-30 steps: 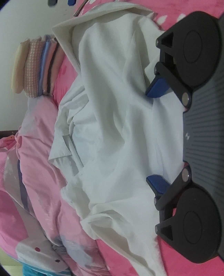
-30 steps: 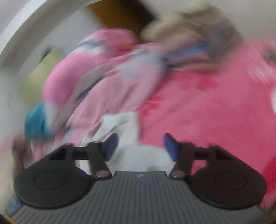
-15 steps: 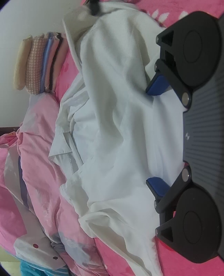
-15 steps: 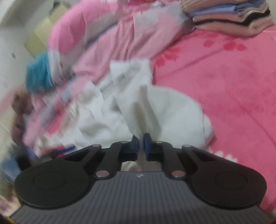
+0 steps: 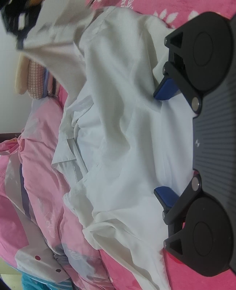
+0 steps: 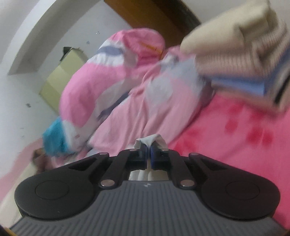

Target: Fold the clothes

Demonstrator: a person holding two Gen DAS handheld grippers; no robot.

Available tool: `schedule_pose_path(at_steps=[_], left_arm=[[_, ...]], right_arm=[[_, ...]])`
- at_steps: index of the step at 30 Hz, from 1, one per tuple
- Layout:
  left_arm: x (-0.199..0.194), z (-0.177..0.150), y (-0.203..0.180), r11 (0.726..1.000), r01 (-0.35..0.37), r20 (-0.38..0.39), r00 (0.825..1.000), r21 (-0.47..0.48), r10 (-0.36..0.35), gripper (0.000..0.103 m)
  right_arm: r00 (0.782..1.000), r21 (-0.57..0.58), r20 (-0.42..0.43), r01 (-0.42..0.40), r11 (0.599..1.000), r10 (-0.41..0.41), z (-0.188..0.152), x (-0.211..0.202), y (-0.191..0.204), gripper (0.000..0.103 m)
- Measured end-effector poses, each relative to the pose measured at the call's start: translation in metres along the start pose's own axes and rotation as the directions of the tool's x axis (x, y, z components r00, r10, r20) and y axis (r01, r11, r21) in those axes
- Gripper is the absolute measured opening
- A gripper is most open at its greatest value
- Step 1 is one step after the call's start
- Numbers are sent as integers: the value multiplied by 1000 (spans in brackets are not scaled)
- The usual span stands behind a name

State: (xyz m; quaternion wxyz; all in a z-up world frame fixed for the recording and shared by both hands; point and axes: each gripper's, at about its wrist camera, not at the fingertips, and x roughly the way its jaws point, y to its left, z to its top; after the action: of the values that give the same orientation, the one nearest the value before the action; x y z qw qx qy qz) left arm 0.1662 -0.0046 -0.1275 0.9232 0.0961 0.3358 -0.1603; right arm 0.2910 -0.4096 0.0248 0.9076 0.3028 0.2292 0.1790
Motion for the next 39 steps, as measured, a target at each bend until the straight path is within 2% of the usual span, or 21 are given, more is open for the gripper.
schedule_pose_path(at_steps=[6, 11, 14, 16, 18, 20, 21, 23, 28, 31, 34, 37, 39], left_arm=[[1, 0, 0, 1000, 0, 2, 1000, -1, 0, 103], [0, 0, 0, 1000, 1, 2, 1000, -2, -1, 103], [0, -1, 0, 1000, 4, 3, 1000, -4, -4, 103], [0, -1, 1, 1000, 6, 2, 1000, -6, -6, 103], [0, -1, 1, 1000, 7, 2, 1000, -7, -7, 103], [0, -1, 2, 1000, 9, 2, 1000, -8, -9, 103], [0, 0, 2, 1000, 9, 1, 1000, -8, -9, 103], [0, 0, 2, 1000, 11, 1, 1000, -10, -11, 103], [-2, 1, 4, 1000, 16, 0, 1000, -19, -16, 103], [-9, 2, 4, 1000, 8, 9, 1000, -13, -8, 102], [-21, 3, 4, 1000, 2, 39, 999, 7, -3, 102], [-34, 4, 6, 1000, 8, 59, 998, 5, -8, 102], [-41, 5, 8, 1000, 17, 62, 998, -5, -17, 102]], right_arm=[[996, -70, 82, 47, 996, -41, 54, 68, 14, 2], [986, -159, 138, 115, 980, -93, 64, 129, 26, 2], [975, -189, 80, 218, 957, -206, 50, 167, 11, 4], [958, -214, 40, 287, 934, -285, 39, 192, 1, 7], [940, -236, -41, 320, 918, -338, 28, 203, -8, 14], [929, -266, -97, 322, 909, -357, 18, 198, -15, 30], [929, -282, -100, 317, 905, -357, 15, 188, -18, 34], [938, -309, -88, 295, 904, -336, 15, 153, -20, 56], [976, -331, -23, 196, 923, -216, 15, 29, 24, 62], [983, -356, 40, 180, 917, -177, 16, -59, 57, 66], [978, -418, 130, 203, 885, -163, 13, -147, 94, 70], [958, -464, 247, 247, 851, -143, 10, -238, 129, 76], [954, -477, 279, 235, 847, -108, 7, -284, 151, 80]])
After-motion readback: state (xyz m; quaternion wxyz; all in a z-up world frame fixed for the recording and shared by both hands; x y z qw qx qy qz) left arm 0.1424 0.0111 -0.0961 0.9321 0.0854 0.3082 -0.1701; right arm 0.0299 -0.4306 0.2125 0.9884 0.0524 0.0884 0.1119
